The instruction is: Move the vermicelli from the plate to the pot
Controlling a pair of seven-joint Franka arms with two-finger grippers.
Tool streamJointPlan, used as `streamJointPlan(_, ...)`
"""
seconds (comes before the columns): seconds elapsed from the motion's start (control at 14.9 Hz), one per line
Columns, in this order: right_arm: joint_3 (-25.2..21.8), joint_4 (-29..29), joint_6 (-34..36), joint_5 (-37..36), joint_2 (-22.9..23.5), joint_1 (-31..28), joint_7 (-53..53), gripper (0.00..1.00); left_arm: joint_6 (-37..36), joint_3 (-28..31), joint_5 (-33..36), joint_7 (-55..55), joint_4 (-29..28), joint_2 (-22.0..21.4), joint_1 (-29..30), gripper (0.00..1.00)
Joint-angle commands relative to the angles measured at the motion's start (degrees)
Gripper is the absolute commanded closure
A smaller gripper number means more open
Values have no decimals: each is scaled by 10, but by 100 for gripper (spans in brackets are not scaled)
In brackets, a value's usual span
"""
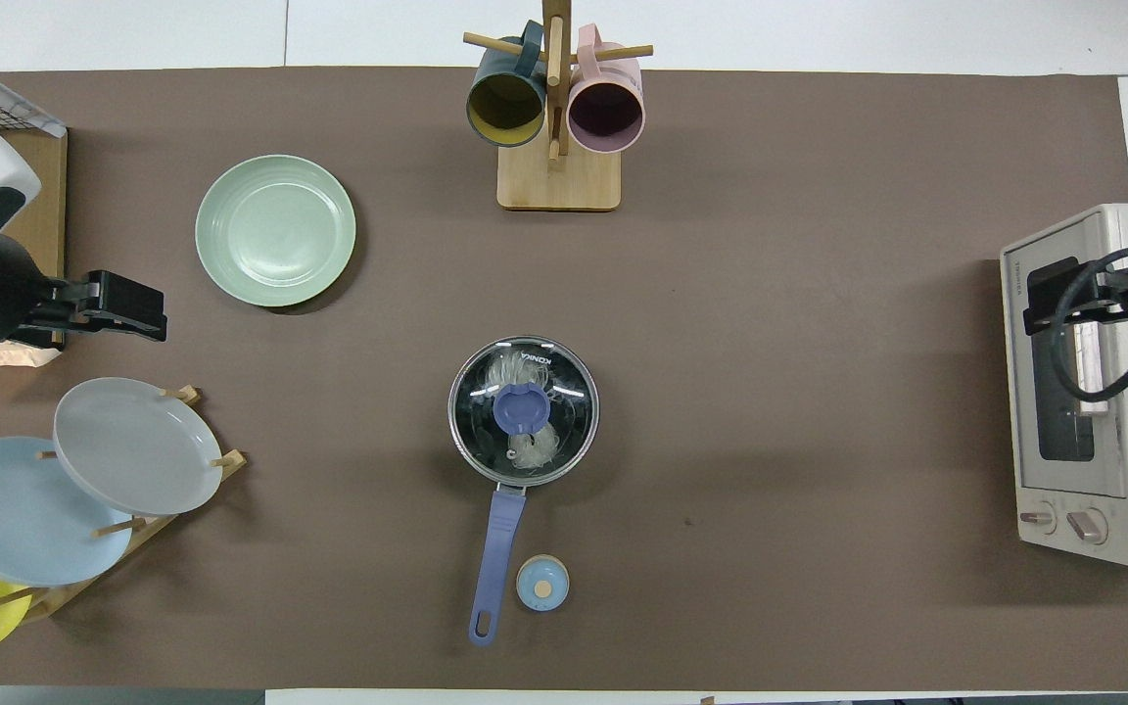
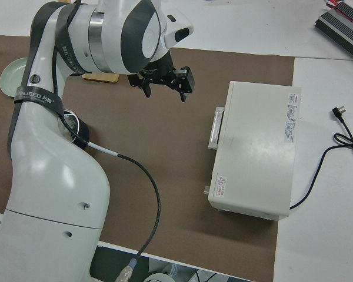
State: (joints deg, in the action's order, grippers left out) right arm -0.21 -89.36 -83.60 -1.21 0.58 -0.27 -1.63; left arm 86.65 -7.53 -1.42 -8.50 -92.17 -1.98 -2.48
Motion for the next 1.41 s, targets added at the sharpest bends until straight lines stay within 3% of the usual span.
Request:
streamJointPlan(0.0,5,-2,0,1,-7,-2,14,0,-3,-5,-1,0,-5,-9,9,0)
streamJointPlan(1.34,5,8,1,2,-8,-3,13,0,-2,-5,-1,0,-5,-9,9,0)
